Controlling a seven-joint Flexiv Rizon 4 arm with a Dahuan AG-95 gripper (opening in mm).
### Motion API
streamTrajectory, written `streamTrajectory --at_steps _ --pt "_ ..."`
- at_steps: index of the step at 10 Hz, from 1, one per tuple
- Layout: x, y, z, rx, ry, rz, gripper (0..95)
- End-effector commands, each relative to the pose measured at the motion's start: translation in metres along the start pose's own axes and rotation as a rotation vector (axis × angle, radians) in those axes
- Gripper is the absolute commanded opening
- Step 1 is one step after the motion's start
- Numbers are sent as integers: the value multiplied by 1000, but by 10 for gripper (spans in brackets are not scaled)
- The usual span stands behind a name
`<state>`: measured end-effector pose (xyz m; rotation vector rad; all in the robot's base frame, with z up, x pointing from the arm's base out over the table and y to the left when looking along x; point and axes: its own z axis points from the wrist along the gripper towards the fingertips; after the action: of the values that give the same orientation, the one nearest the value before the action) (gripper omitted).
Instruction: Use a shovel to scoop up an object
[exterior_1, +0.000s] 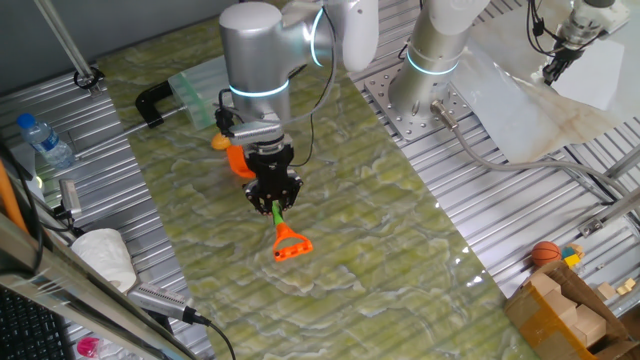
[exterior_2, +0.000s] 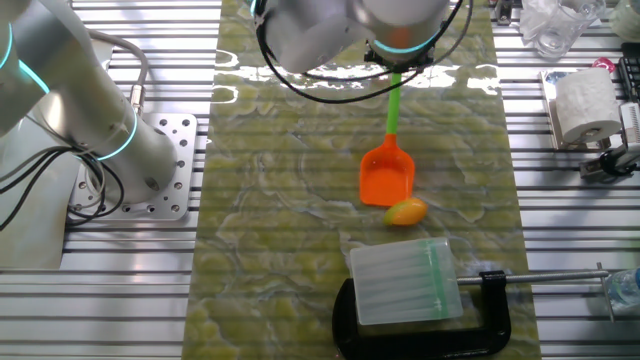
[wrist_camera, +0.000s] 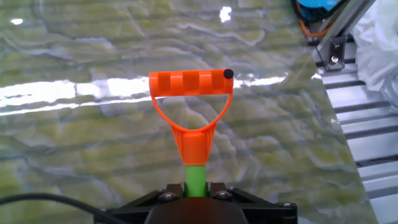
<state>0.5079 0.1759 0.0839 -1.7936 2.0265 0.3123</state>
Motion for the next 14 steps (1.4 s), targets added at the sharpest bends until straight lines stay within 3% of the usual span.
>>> streamTrajectory --at_steps 1,2,4,9,14 --pt "-1 2 -4 -11 7 -22 0" --pt "-6 -2 -3 -20 21 -49 0" --pt "-8 -3 -3 -18 17 -52 0" --pt "-3 -5 -4 -13 -23 -88 0" --pt "-4 -5 -7 -17 -31 -118 0"
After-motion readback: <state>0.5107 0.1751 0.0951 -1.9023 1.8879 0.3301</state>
